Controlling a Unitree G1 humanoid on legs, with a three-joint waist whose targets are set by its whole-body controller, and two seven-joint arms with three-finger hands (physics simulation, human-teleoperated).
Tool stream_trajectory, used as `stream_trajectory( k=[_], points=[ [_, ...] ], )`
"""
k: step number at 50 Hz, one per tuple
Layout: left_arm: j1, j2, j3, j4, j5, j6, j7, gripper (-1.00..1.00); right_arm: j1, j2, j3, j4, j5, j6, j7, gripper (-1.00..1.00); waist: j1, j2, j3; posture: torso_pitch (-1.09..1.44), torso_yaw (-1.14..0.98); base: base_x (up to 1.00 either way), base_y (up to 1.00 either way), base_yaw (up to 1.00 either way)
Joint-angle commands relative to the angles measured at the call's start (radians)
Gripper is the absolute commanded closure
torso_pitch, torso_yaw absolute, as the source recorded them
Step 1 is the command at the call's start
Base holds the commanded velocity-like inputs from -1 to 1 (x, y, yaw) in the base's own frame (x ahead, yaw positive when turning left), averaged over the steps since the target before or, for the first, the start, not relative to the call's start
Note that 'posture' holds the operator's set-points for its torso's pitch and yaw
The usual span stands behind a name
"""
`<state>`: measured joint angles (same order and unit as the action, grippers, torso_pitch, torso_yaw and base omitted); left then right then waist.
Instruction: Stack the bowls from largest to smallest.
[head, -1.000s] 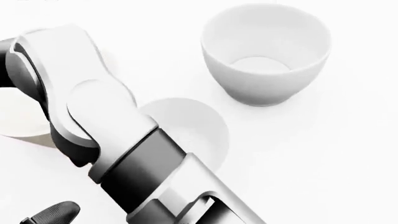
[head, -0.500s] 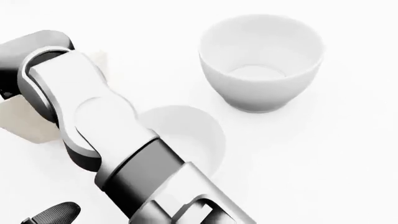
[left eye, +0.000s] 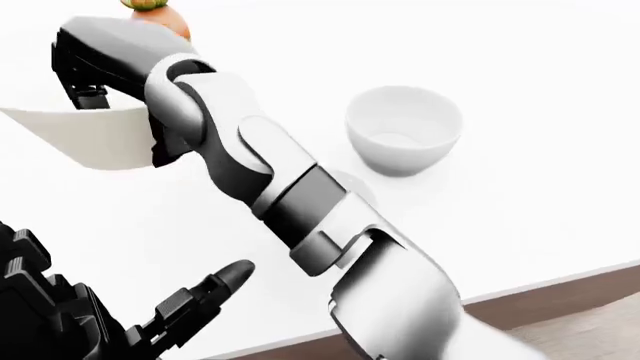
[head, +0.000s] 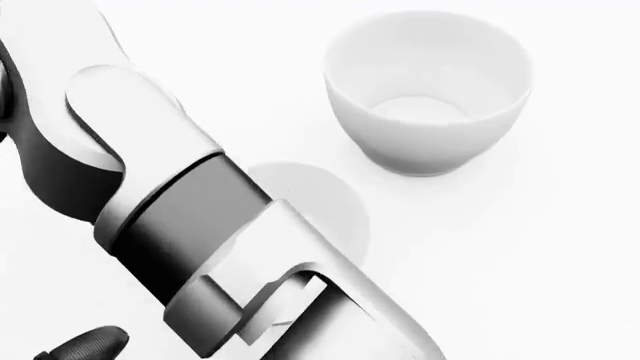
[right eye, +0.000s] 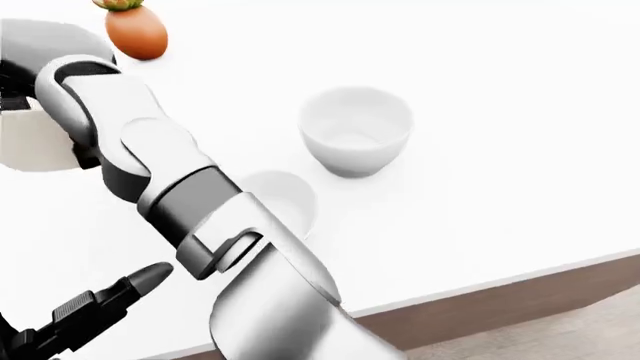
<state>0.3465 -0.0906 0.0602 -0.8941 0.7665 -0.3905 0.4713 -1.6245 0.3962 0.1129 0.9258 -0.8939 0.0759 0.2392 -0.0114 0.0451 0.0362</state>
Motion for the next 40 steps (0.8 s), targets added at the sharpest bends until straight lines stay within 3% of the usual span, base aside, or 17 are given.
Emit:
stream_trajectory(
  k=[1, 9, 13, 18, 28, 34, 40],
  points=[
    [-0.005, 0.001, 0.000, -0.037, -0.004, -0.010, 0.002, -1.00, -0.051, -0.022, -0.011, -0.034, 0.041, -0.014, -0.064, 1.00, -0.001, 0.010, -0.017, 0.00, 0.00, 0.00, 0.00, 0.00],
    [-0.006, 0.000, 0.000, -0.036, -0.001, -0.010, 0.005, -1.00, -0.232, -0.146, -0.058, 0.020, 0.157, -0.028, -0.116, 1.00, 0.003, 0.002, -0.013, 0.00, 0.00, 0.00, 0.00, 0.00],
    [-0.006, 0.000, 0.000, -0.032, 0.002, -0.013, 0.009, -1.00, -0.379, -0.279, -0.087, 0.111, 0.197, -0.043, -0.114, 1.00, 0.003, -0.005, -0.006, 0.00, 0.00, 0.00, 0.00, 0.00],
    [-0.007, 0.001, 0.001, -0.028, 0.007, -0.014, 0.012, -1.00, -0.448, -0.435, -0.087, 0.205, 0.171, -0.096, -0.133, 1.00, 0.007, -0.015, 0.003, 0.00, 0.00, 0.00, 0.00, 0.00],
    [-0.013, -0.001, -0.008, -0.020, 0.023, -0.012, 0.018, -1.00, -0.382, -0.719, -0.103, 0.319, 0.051, -0.154, -0.211, 1.00, 0.012, -0.029, 0.001, 0.00, 0.00, 0.00, 0.00, 0.00],
    [-0.018, 0.003, -0.009, -0.022, 0.023, -0.003, 0.017, -1.00, -0.277, -0.785, -0.098, 0.330, -0.032, -0.187, -0.276, 1.00, 0.013, -0.035, -0.001, 0.00, 0.00, 0.00, 0.00, 0.00],
    [-0.020, 0.006, -0.007, -0.025, 0.018, 0.004, 0.015, -1.00, -0.178, -0.798, -0.118, 0.333, -0.059, -0.231, -0.326, 1.00, 0.013, -0.035, -0.005, 0.00, 0.00, 0.00, 0.00, 0.00]
  ],
)
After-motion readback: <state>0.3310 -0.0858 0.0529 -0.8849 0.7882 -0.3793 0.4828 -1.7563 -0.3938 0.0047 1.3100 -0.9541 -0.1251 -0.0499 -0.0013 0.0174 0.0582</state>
